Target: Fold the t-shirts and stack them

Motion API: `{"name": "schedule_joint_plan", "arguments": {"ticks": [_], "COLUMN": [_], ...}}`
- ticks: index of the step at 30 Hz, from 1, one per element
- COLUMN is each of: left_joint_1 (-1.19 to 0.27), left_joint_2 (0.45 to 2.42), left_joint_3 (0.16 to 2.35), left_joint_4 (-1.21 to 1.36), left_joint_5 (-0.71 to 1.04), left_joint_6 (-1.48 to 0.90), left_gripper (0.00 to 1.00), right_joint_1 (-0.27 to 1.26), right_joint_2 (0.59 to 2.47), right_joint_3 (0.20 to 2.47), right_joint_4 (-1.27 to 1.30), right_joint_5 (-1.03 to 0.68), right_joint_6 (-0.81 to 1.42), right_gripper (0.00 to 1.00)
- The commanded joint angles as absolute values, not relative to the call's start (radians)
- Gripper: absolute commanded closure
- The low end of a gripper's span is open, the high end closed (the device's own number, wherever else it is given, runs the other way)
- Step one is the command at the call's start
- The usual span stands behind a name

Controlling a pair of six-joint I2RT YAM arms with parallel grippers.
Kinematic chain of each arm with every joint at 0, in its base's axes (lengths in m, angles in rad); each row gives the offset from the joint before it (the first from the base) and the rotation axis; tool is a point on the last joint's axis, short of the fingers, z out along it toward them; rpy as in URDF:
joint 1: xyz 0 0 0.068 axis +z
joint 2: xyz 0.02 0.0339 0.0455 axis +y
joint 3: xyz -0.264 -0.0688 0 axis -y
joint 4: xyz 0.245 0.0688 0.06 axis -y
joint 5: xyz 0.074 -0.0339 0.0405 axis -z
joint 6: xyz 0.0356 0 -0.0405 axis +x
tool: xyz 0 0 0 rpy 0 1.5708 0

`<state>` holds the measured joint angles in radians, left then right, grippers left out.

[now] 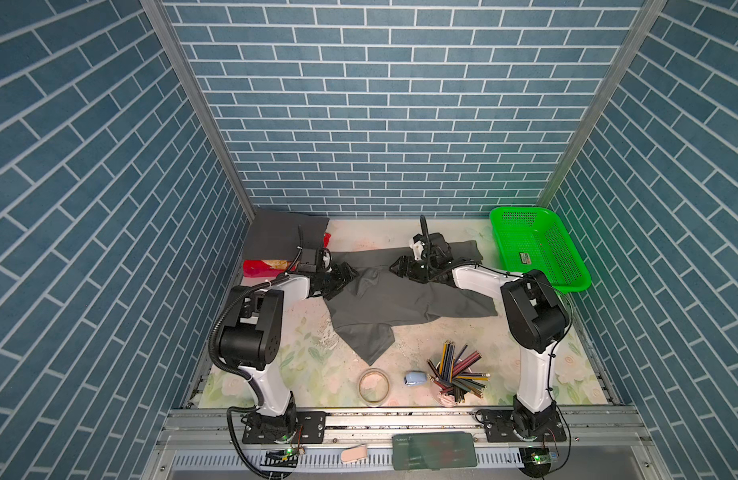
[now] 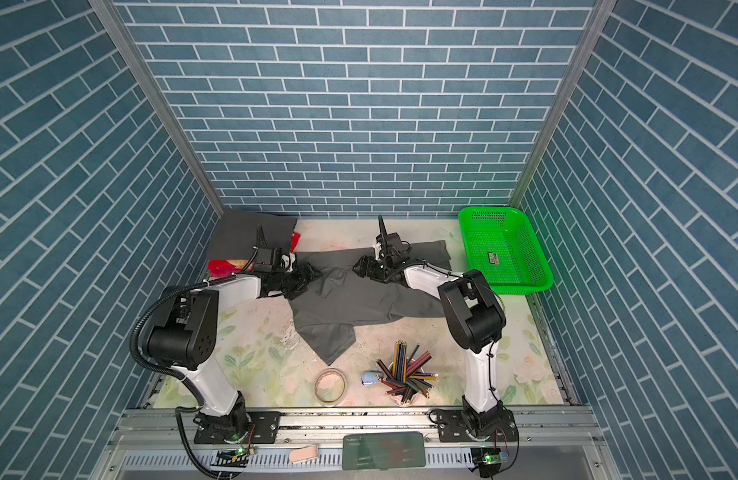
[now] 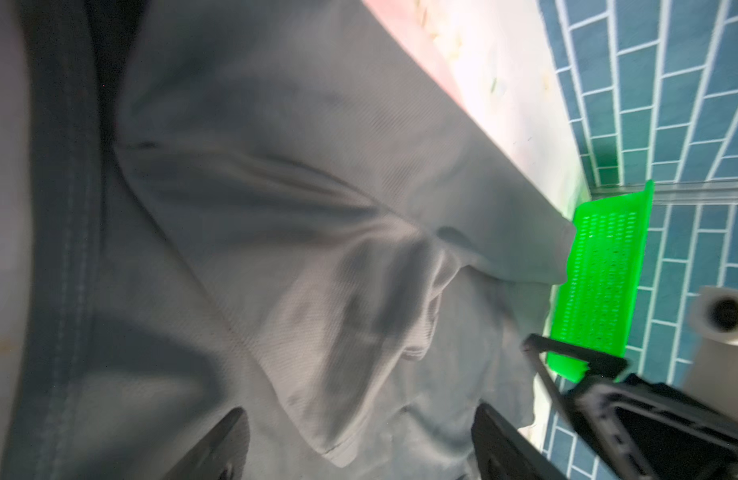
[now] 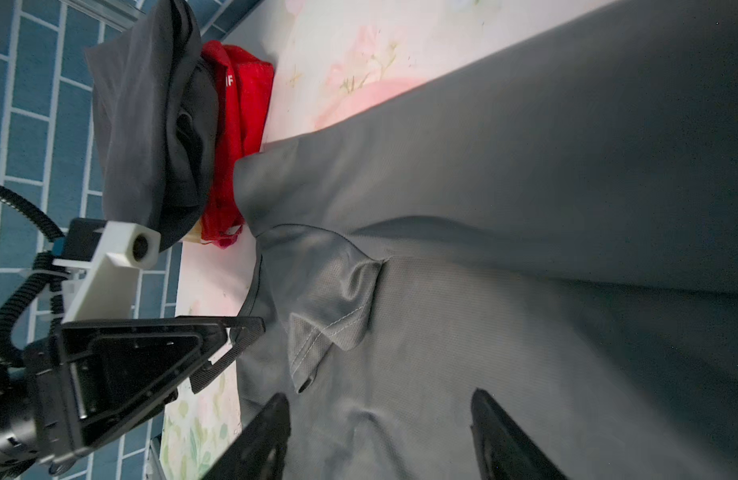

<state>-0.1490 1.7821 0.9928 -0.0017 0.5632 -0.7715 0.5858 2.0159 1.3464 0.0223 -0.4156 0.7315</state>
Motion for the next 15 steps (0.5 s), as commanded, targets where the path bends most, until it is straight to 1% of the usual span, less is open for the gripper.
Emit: {"name": "schedule_joint_plan", "arguments": {"ticks": [1,7,15], "left_joint_1": [-0.151,-0.153,-0.154], "left_joint_2": [1.790,1.846,1.903], "left_joint_3": [1.019,1.020,1.016], "left_joint_4": [0.062,0.123,0.148], "left_joint_5": [0.608,0.617,0.603], "left_joint_6": [-0.834,-0.871,-0.876], "left_gripper": [0.14,0.14,0.14], "right_joint_1": [0.609,0.640,0.653], "right_joint_2": [2.061,2.132,2.212], "right_joint_3": [1.385,1.435,1.477], "right_joint_4": [0.048,0.057,0.097], "right_joint_5": [-0.443,-0.475,-0.527], "right_joint_6": [0.805,0.816,0.852], "right_gripper": [0.34,0.38,0.49]}}
